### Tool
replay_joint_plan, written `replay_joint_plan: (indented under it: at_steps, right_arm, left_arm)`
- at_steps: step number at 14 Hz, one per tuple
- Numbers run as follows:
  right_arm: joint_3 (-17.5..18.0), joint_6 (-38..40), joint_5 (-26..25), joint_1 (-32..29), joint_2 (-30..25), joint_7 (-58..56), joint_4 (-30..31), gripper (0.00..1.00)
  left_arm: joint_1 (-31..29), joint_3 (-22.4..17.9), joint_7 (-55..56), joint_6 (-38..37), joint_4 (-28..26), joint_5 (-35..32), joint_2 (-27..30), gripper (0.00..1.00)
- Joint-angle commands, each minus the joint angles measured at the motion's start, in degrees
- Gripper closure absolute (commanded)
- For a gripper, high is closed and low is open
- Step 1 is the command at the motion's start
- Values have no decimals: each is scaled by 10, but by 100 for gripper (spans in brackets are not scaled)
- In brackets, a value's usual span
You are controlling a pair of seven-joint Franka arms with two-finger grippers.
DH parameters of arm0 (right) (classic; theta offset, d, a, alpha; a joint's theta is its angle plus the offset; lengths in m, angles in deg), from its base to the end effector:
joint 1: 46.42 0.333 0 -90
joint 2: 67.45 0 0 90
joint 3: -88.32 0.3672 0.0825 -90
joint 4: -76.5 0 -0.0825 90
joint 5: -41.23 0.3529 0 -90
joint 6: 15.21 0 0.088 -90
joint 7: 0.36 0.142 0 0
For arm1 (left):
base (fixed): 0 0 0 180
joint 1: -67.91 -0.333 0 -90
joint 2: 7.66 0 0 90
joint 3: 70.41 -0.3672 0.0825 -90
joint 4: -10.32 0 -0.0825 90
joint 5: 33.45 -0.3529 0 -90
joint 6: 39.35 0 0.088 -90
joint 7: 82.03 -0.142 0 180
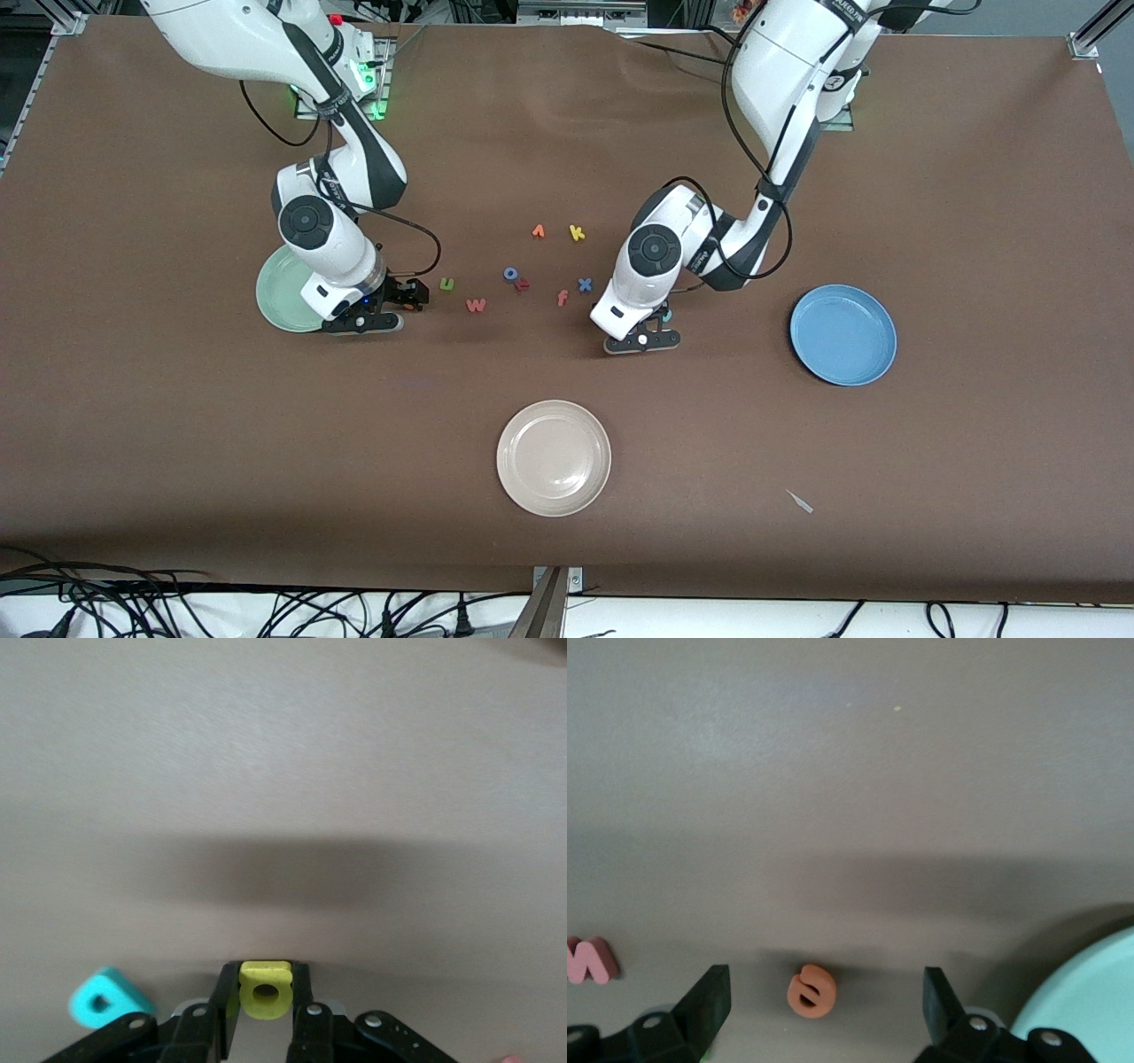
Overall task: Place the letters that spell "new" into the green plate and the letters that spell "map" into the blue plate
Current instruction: 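Place the yellow letter on the blue plate while the right gripper places orange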
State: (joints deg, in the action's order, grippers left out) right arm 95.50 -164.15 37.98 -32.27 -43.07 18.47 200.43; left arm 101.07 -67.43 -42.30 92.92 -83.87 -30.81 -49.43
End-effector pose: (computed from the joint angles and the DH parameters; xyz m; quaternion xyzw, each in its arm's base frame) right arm 0.5334 0.2069 0.2373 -0.9991 -0.0403 -0.0034 0.0129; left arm 0.5585 -0.4045 0.2089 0.9975 0.0533 -0.0461 0.0073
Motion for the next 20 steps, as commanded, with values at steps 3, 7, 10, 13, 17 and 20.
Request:
replay_joint_plan:
  at_steps: [3,7,10,13,17,20]
  right_arm:
    - [1,-43,-12,13,13,17,19,12]
    - [1,-60,-12,13,13,17,35,28]
    - [1,-60,-12,13,12,17,40,42]
    - [1,-60,-12,13,8,17,49,51]
    - [1,-60,-12,13,6,17,53,74]
    - [1,-59,-13,13,3,14,52,93]
  left_arm:
    - [-67,3,-139,-183,46,-9,45,87]
    - [-148,0,-344,-292,29,-13,83,86]
    - [-203,0,-410,-278,-13,-14,123,85]
    - [-238,2,-465,-195,-129,-59,191,85]
    - [-272,3,-483,-15,-285,-66,242,82]
    - [-312,4,-483,47,-318,-127,231,82]
